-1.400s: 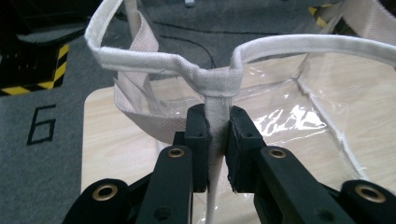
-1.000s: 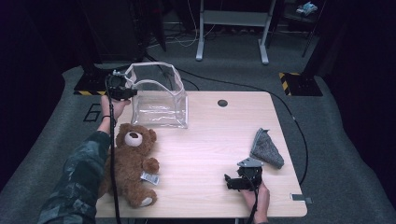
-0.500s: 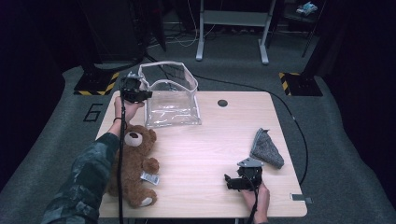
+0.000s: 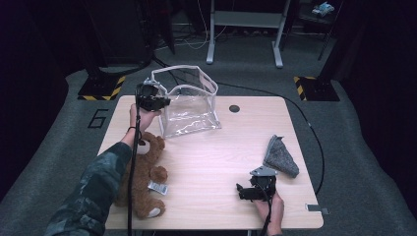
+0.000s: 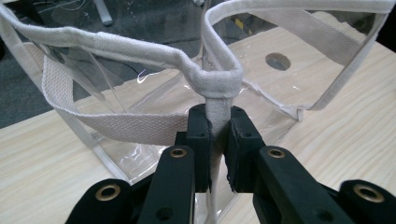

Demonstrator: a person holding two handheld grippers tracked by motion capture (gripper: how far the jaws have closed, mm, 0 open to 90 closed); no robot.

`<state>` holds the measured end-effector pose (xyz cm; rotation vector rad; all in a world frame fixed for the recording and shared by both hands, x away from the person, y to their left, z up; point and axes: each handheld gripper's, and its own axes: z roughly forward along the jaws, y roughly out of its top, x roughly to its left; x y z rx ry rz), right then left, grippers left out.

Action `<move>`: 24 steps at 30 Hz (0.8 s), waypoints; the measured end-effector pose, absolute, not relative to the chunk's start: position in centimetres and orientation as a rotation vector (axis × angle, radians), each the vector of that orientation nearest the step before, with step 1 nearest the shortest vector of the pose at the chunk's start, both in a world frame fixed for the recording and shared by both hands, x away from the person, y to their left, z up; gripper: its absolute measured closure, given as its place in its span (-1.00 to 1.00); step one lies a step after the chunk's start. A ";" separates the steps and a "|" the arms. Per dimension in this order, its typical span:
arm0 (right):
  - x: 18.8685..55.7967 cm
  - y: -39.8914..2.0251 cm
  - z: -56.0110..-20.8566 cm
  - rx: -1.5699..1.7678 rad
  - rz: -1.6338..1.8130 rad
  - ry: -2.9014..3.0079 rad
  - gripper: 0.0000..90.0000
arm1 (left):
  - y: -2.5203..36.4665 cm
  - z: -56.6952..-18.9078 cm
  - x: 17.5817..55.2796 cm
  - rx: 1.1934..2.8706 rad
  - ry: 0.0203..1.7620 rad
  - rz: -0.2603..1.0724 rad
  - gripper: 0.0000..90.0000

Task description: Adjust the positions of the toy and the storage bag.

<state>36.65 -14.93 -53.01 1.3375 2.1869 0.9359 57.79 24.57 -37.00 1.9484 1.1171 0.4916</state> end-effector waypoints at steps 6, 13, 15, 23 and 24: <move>36.6 -14.9 -53.0 1.335 0.937 2.183 -0.93 | 22.9 -37.2 56.7 1.950 1.076 0.489 0.80; 36.6 -14.9 -53.0 1.332 0.938 2.189 -0.93 | 21.9 -37.0 55.7 1.978 1.051 0.494 0.80; 36.6 -15.0 -53.0 1.331 0.938 2.190 -0.93 | 21.9 -37.1 55.3 1.973 1.056 0.499 0.80; 36.6 -15.0 -53.0 1.333 0.938 2.192 -0.93 | 22.1 -36.8 53.9 2.008 1.052 0.486 0.80; 36.6 -14.9 -53.0 1.339 0.936 2.181 -0.93 | 22.1 -36.8 53.9 2.008 1.052 0.486 0.80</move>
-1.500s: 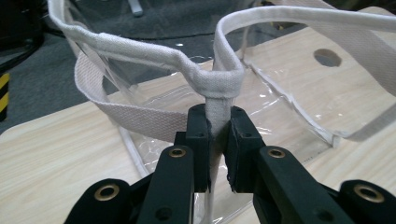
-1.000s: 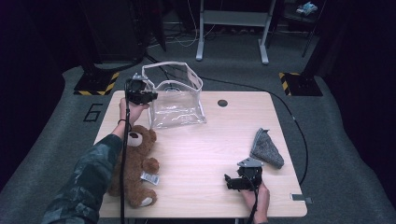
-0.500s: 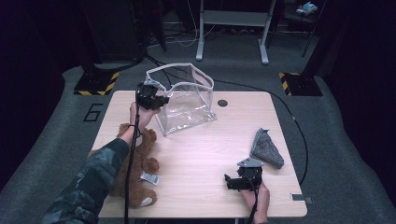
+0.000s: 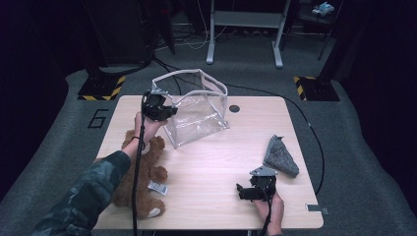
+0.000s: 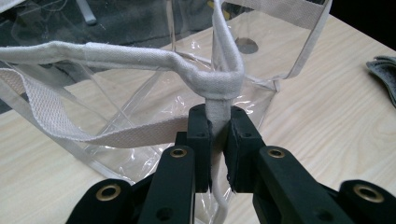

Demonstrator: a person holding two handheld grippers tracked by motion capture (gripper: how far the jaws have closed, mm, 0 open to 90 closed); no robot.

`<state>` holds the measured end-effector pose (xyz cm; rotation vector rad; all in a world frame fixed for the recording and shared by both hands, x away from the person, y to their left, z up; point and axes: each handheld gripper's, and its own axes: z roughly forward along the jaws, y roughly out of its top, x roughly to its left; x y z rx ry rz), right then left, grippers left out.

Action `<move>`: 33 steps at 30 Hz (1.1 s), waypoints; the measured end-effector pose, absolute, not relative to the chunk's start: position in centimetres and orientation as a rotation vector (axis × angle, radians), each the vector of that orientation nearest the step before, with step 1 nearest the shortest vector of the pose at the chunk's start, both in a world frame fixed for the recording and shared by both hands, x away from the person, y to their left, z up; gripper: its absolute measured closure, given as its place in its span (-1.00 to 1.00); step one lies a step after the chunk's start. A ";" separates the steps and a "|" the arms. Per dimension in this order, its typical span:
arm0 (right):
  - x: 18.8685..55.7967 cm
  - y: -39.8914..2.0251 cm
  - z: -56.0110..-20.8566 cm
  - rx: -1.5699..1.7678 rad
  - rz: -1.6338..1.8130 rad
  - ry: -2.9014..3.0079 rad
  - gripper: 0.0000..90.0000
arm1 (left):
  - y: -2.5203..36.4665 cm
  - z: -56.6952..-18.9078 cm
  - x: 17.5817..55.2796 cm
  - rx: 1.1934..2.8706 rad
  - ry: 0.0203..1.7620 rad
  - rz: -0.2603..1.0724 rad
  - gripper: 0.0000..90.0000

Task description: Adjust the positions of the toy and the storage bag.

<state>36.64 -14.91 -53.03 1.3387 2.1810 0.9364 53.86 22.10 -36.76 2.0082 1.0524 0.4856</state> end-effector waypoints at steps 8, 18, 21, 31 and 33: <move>36.6 -14.9 -53.0 1.341 0.935 2.182 -0.93 | 22.6 -36.6 52.7 2.027 1.060 0.457 0.78; 36.6 -15.1 -52.8 1.345 0.937 2.192 -0.88 | 24.0 -33.7 51.7 1.903 1.151 0.453 -0.23; 36.6 -15.3 -52.7 1.370 0.960 2.185 -0.87 | 24.5 -33.0 52.1 1.868 1.203 0.474 -0.28; 36.5 -15.3 -51.5 1.339 0.959 2.174 -0.85 | 24.4 -33.7 55.6 1.818 1.431 0.601 -0.40; 36.5 -15.2 -51.8 1.346 0.968 2.173 -0.83 | 24.3 -34.1 56.0 1.838 1.449 0.586 -0.39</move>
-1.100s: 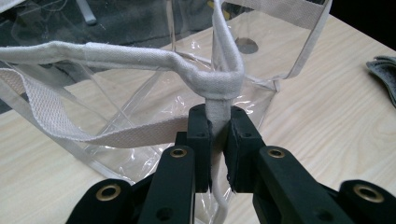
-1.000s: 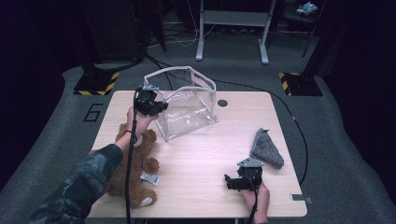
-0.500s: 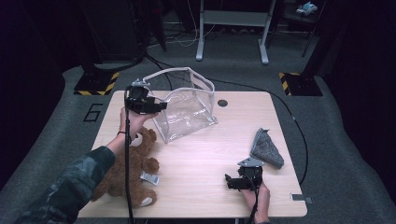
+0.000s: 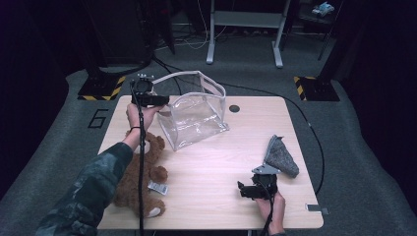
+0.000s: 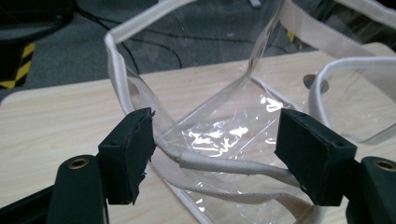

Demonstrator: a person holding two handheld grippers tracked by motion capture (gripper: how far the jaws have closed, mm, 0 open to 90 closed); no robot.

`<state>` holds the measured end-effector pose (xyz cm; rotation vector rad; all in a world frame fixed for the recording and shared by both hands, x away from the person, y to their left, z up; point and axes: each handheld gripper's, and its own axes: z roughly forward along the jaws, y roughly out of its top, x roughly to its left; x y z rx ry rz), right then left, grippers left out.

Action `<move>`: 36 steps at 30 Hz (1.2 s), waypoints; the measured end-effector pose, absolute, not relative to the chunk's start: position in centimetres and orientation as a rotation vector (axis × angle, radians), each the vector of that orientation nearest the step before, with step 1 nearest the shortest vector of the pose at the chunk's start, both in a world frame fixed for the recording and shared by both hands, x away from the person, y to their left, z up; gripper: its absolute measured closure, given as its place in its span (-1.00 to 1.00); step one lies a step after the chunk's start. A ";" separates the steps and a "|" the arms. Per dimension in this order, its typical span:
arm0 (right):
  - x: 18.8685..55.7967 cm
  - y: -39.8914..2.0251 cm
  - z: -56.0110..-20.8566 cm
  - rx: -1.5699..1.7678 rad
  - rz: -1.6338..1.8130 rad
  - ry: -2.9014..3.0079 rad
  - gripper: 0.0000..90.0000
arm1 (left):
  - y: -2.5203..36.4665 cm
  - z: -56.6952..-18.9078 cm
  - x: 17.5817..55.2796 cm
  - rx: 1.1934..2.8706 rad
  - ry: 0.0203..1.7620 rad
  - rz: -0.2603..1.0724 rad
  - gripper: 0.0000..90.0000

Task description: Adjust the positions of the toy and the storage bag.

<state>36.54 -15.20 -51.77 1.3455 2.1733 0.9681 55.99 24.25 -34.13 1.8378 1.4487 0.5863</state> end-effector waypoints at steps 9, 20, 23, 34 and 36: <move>36.5 -15.0 -52.1 1.342 0.974 2.188 -0.80 | 24.4 -34.9 56.2 1.845 1.449 0.519 0.23; 36.9 -15.0 -50.4 1.300 0.975 2.189 -0.78 | 24.2 -35.3 55.6 1.878 1.276 0.473 0.82; 37.3 -15.0 -49.6 1.294 0.979 2.178 -0.78 | 23.7 -35.2 55.2 1.897 1.237 0.445 0.83; 39.1 -14.9 -46.5 1.264 0.995 2.160 -0.77 | 22.3 -35.1 53.2 1.954 1.135 0.406 0.83; 39.6 -14.9 -45.8 1.262 1.000 2.157 -0.76 | 22.3 -35.2 52.7 1.972 1.116 0.389 0.83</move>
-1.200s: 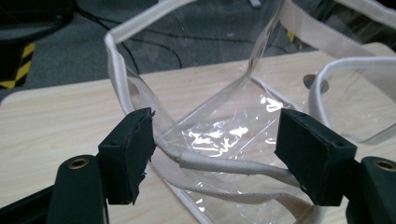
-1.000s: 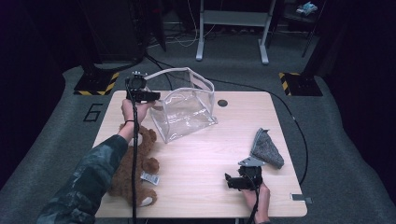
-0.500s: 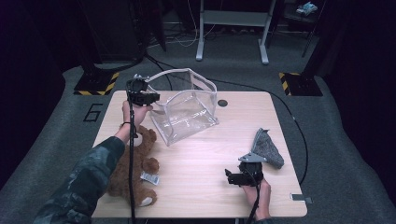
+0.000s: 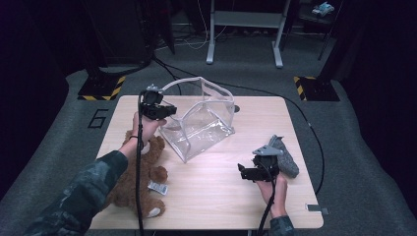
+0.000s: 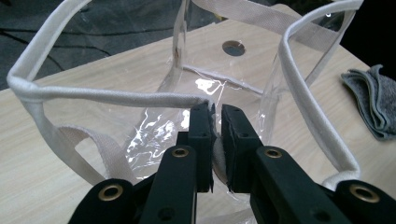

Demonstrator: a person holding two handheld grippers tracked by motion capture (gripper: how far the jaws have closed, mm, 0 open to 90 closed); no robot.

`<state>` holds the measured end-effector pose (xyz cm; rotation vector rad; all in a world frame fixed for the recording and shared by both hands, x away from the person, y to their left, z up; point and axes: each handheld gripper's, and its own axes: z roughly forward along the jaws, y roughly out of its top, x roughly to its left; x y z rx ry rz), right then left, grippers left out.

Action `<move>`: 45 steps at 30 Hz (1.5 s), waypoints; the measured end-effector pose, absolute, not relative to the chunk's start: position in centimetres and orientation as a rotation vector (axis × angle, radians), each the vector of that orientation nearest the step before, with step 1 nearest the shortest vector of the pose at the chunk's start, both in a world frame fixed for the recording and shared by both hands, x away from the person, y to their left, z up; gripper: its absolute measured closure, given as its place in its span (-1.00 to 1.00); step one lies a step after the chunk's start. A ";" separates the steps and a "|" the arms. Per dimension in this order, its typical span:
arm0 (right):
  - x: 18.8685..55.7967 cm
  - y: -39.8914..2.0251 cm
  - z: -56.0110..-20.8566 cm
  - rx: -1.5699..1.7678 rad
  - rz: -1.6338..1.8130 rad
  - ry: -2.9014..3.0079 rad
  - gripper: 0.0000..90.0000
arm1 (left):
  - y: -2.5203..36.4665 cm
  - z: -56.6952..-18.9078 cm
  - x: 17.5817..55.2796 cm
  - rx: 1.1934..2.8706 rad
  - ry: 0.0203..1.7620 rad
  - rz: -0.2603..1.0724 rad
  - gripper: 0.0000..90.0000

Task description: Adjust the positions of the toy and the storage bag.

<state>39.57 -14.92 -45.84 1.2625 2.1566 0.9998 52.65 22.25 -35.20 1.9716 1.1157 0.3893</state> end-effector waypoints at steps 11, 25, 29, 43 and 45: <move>44.0 -15.2 -41.6 1.269 1.063 2.132 -0.73 | 22.7 -34.8 51.8 1.972 1.135 0.382 0.31; 50.1 -13.8 -37.2 1.287 1.101 2.126 -0.67 | 23.9 -34.5 52.1 1.947 1.277 0.395 -0.21; 51.9 -13.1 -36.2 1.306 1.115 2.109 -0.49 | 23.7 -34.8 52.1 1.962 1.276 0.385 0.12; 56.4 -11.1 -34.0 1.387 1.134 2.066 0.09 | 23.4 -34.8 52.4 1.971 1.270 0.398 0.11; 56.8 -11.0 -34.1 1.421 1.135 2.050 0.23 | 23.4 -34.8 52.4 1.986 1.268 0.402 0.14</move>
